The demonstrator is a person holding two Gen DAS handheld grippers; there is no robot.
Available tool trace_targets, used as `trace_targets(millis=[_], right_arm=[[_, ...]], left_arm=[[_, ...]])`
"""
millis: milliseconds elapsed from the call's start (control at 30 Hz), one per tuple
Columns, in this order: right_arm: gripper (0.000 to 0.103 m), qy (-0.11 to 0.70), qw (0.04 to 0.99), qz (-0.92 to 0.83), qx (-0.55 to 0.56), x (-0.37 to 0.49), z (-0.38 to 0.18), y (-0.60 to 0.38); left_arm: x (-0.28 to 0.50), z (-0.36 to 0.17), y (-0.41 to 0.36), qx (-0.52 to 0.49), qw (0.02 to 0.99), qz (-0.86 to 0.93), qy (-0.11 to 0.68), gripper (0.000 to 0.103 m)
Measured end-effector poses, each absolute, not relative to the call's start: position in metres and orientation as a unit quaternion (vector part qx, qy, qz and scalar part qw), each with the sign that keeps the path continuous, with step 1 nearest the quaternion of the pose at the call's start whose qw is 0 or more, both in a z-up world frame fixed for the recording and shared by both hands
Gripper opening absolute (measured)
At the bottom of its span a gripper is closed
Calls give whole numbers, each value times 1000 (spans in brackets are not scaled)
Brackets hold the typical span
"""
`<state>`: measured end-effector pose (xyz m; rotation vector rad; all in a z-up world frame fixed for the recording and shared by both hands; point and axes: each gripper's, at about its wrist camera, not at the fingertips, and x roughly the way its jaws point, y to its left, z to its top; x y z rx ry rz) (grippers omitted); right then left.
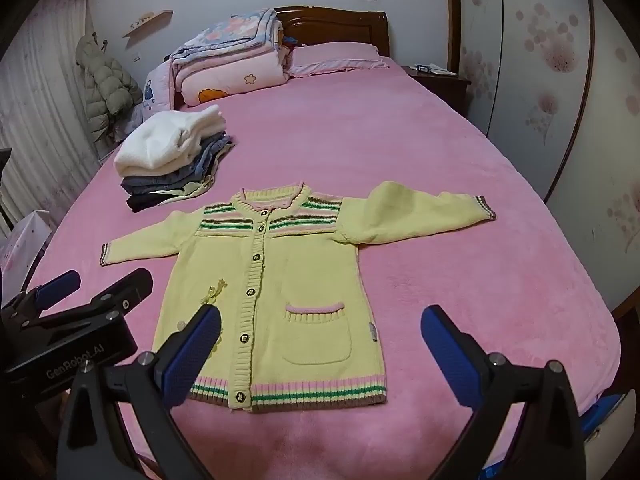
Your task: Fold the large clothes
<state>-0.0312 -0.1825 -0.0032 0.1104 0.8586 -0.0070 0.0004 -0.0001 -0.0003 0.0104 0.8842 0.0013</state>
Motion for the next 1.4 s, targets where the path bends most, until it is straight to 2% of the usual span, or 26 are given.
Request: trace_targets(millis=[1400], right_arm=[[101, 403, 913, 6, 59, -46, 6, -183]], left_arm=[[-12, 9, 2, -15, 903, -7, 429, 102]])
